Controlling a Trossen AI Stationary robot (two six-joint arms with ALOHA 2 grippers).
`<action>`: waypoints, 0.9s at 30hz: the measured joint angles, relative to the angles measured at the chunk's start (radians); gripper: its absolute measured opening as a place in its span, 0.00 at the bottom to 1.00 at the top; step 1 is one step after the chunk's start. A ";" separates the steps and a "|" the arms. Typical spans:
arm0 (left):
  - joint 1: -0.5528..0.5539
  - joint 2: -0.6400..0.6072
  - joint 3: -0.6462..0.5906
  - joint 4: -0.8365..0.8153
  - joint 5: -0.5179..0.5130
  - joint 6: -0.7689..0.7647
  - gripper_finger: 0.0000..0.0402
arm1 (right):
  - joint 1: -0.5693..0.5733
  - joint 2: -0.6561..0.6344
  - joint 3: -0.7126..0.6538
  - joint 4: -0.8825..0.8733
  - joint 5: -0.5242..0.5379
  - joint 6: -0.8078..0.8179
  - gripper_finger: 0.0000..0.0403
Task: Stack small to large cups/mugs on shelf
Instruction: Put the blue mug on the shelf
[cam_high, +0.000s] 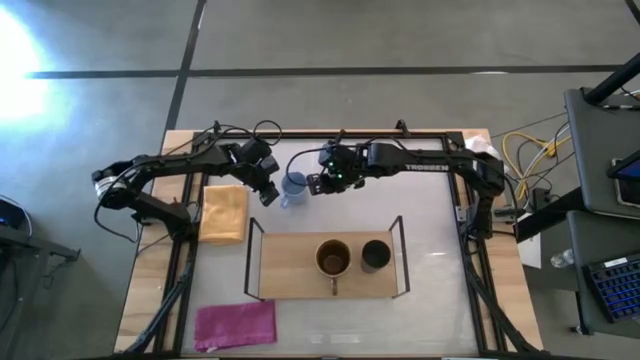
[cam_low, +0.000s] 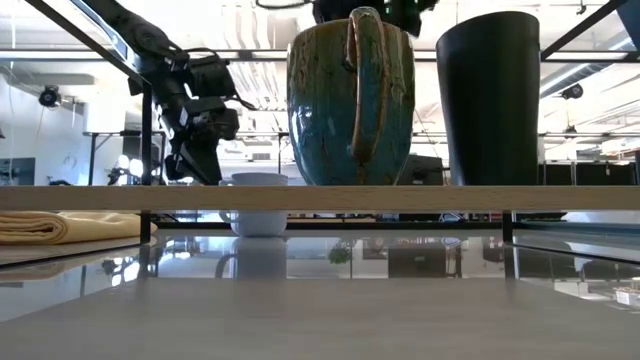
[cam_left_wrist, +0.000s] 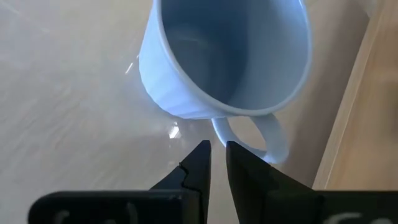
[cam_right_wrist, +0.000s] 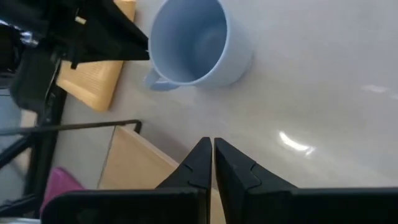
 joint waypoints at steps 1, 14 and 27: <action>0.000 -0.001 0.000 0.000 0.000 0.000 0.09 | -0.007 0.000 -0.019 0.031 -0.018 0.008 0.03; -0.015 -0.002 0.002 0.011 0.047 -0.026 0.09 | -0.034 0.005 -0.207 0.280 -0.049 0.098 0.03; -0.090 0.020 0.001 0.126 0.050 -0.077 0.09 | -0.036 0.005 -0.226 0.318 -0.021 0.098 0.03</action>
